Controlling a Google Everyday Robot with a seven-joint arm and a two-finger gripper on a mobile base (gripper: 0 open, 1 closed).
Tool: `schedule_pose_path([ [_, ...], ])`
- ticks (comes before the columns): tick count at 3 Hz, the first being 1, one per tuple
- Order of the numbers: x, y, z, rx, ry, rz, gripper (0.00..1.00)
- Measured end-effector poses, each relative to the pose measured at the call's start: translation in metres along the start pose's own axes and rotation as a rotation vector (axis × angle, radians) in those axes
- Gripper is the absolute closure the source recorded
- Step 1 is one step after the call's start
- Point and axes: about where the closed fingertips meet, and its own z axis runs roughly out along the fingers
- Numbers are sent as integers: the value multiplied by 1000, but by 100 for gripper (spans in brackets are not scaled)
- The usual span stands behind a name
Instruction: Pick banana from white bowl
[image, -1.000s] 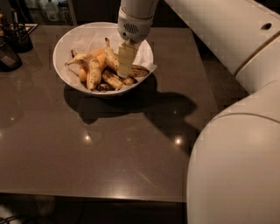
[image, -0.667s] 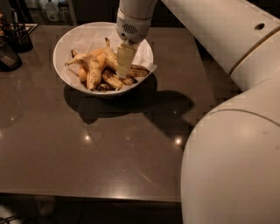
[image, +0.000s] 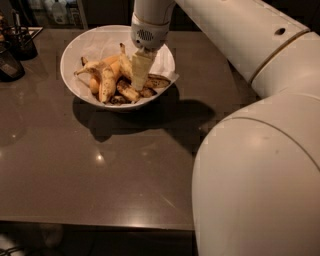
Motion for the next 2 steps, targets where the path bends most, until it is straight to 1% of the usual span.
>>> schedule_pose_path([
  [1,1,-6,6,22,13,17,57],
  [2,-1,-7,7,27,5,15,81],
])
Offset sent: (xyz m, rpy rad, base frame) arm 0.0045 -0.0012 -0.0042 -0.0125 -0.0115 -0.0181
